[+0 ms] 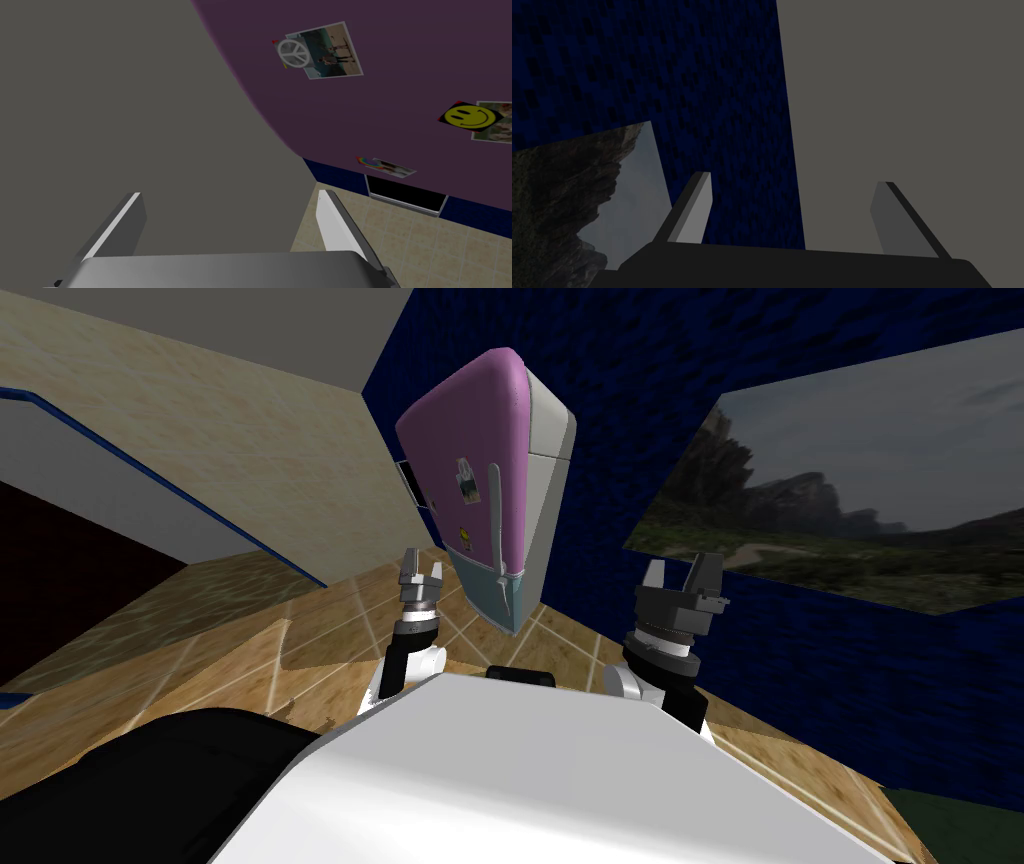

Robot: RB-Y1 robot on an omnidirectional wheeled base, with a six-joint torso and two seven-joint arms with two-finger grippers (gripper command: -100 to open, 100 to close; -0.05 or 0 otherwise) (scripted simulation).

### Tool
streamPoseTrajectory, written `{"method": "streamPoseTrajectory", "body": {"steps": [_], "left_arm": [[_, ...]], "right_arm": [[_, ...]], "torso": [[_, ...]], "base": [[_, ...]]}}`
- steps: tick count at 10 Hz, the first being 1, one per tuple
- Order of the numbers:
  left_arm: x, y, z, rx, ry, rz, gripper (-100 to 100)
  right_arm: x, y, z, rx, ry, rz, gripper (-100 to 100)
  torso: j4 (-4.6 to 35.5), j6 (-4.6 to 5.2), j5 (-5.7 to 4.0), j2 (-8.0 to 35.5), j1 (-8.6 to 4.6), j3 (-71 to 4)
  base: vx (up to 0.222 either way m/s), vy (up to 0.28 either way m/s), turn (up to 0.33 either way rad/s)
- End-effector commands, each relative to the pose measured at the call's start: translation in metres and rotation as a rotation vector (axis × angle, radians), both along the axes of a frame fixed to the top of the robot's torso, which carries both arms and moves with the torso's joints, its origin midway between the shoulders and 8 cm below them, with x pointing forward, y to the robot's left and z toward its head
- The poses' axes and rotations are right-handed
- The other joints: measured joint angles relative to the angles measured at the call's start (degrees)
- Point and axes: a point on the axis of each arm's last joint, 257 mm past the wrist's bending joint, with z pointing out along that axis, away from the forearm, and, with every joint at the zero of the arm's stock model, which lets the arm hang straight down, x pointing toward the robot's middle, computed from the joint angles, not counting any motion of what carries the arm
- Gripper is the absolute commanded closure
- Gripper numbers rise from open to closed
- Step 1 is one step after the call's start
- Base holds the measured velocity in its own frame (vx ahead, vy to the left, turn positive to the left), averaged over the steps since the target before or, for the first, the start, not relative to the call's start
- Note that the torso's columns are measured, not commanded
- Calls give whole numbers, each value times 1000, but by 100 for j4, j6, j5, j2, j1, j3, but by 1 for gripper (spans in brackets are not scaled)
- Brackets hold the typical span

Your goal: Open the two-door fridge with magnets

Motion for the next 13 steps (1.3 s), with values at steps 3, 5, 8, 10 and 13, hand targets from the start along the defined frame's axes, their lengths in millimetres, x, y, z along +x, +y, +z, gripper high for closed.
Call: {"method": "streamPoseTrajectory", "body": {"steps": [3, 5, 8, 10, 13], "left_arm": [[0, 0, 0, 0, 0, 0, 0], [0, 0, 0, 0, 0, 0, 0], [0, 0, 0, 0, 0, 0, 0], [2, -3, -4, 27, 22, -10, -100], [9, -3, -19, 73, 102, -13, -100]], "right_arm": [[0, 0, 0, 0, 0, 0, 0], [0, 0, 0, 0, 0, 0, 0], [0, 0, 0, 0, 0, 0, 0], [0, 0, 0, 0, 0, 0, 0], [0, 0, 0, 0, 0, 0, 0]], "torso": [[1006, 0, 0, 1003, 0, -2014], [1846, 0, 0, 1845, 0, -3692], [3114, 0, 0, 3116, 0, -6227], [3960, 0, 0, 3962, 0, -7919], [4216, 0, -2, 4204, -7, -8463]], "base": [[0, 0, 0], [0, 0, 0], [0, 0, 0], [15, -4, -15], [80, -28, -62]]}}
